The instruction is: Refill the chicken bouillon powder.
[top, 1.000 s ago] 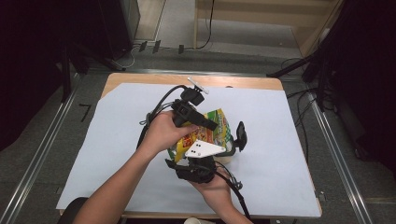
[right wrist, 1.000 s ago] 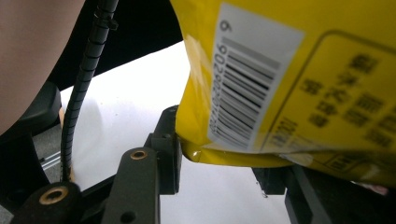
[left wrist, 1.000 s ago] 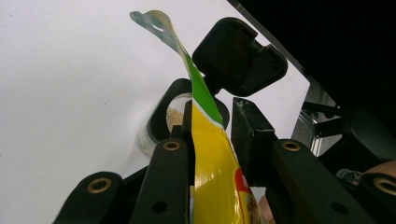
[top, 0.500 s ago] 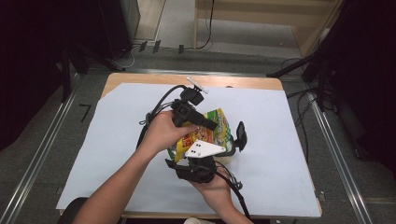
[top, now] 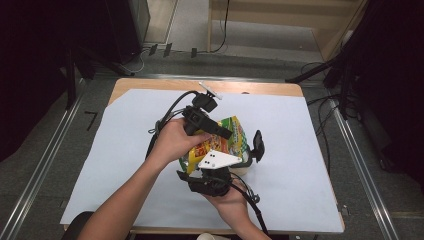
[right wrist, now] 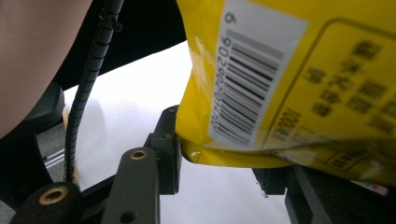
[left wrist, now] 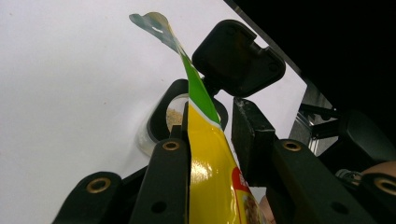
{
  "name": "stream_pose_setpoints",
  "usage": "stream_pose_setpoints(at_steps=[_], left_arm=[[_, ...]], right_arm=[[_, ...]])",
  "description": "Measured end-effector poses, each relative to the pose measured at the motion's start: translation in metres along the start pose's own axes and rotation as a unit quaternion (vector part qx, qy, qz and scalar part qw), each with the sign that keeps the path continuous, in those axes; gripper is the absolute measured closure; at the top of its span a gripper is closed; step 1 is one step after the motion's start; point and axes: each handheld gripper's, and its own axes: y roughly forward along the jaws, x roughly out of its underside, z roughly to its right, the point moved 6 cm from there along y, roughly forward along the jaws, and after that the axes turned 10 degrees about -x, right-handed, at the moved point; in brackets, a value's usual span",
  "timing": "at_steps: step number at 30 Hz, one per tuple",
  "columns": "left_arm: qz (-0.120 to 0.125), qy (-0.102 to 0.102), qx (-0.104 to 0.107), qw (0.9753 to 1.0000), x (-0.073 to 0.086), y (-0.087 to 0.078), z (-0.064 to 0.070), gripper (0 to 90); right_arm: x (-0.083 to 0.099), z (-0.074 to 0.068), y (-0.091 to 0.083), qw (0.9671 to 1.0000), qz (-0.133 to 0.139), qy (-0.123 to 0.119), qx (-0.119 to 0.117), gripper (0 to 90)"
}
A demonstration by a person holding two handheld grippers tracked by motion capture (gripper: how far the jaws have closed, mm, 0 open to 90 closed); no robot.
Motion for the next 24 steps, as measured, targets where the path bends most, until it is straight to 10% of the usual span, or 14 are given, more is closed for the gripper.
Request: stream_pose_setpoints(at_steps=[24], left_arm=[[0.006, 0.008, -0.012, 0.9999, 0.0004, -0.0019, 0.007, 73.9]], right_arm=[[0.0015, 0.0027, 0.0034, 0.9998, 0.002, 0.016, -0.013, 61.1]])
